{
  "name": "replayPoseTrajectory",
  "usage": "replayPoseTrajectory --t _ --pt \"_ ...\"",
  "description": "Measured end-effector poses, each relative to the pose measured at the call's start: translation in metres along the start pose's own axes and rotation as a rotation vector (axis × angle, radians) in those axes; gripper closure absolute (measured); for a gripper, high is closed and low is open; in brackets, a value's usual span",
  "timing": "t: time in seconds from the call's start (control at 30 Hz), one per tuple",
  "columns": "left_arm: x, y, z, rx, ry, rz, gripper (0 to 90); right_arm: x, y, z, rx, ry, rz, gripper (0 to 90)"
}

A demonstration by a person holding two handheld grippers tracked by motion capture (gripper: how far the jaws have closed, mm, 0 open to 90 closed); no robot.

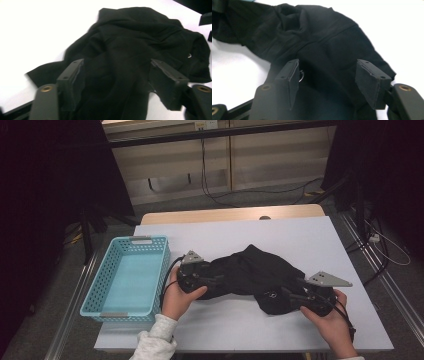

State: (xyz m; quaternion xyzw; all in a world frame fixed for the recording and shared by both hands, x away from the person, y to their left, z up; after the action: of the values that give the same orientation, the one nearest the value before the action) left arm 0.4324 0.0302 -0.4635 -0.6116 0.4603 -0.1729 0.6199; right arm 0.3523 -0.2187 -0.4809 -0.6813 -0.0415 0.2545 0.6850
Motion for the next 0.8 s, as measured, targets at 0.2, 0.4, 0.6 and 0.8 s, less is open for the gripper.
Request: replayPoseTrajectory --t 0.2,0.4,0.6,0.8 --pt "0.018 -0.005 -0.017 0.047 0.051 0.010 22.9 -0.005 0.007 0.013 -0.022 -0.028 0.023 34.1" --pt "0.040 0.003 -0.034 0.101 0.107 0.046 21.1 -0.009 0.015 0.020 -0.045 -0.041 0.051 33.1" --pt "0.063 0.025 -0.047 0.122 0.153 0.121 22.7 -0.018 0.020 0.019 -0.041 -0.038 0.063 32.7" --pt "0.068 0.039 -0.048 0.154 0.146 0.172 41.2 -0.022 0.022 0.014 -0.026 -0.022 0.063 31.5"
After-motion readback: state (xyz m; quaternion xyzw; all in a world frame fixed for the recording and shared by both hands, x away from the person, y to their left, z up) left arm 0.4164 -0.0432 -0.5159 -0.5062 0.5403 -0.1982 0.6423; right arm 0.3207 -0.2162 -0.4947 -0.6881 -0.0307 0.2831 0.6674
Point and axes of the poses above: each handheld gripper's, and its own axes: x roughly forward along the jaws, y roughly out of its underside, z roughly to its left, the point moved 9 cm from there along x, roughly forward along the jaws, and after that the axes turned 15 degrees about -z, right-handed, at the moved point
